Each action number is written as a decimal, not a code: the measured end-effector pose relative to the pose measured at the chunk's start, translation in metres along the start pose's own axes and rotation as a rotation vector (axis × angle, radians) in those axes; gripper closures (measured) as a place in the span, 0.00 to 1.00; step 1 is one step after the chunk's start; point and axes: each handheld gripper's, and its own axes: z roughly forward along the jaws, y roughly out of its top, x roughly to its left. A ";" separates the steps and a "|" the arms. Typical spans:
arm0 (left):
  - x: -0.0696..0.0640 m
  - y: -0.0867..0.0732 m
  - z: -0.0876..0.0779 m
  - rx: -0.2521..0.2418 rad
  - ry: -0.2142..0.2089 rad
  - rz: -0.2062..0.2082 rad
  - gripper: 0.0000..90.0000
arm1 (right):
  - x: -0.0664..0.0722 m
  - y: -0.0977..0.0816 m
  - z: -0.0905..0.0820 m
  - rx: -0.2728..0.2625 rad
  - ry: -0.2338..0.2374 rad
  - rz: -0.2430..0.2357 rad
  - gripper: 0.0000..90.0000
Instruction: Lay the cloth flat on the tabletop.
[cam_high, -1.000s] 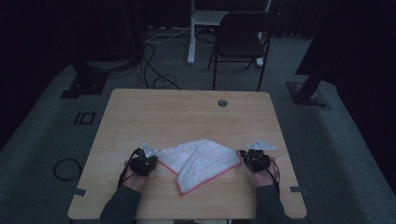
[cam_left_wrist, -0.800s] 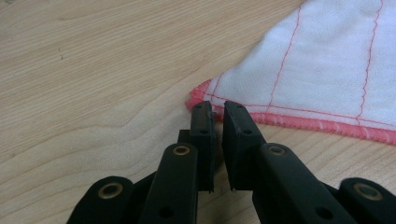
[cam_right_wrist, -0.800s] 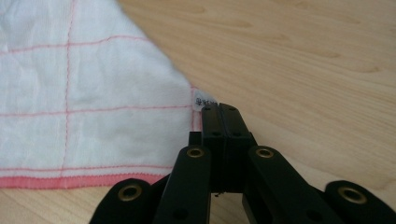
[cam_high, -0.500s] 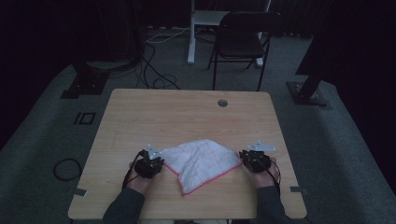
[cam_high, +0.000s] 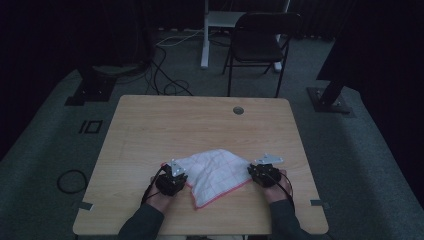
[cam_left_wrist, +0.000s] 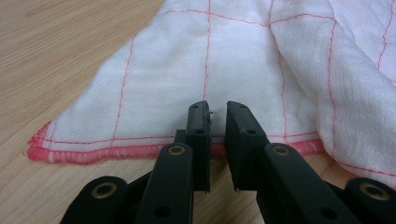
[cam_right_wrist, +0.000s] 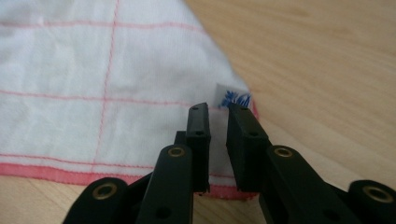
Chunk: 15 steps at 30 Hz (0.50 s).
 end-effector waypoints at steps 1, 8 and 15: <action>0.000 0.000 0.000 0.000 0.004 0.002 0.90 | 0.000 -0.001 0.001 0.010 0.001 0.003 0.89; 0.010 0.002 0.002 0.015 0.044 -0.009 0.90 | -0.002 -0.003 0.002 0.023 0.012 0.006 0.91; 0.023 0.005 0.003 0.030 0.080 -0.022 0.90 | -0.003 -0.005 0.001 0.026 0.014 0.015 0.92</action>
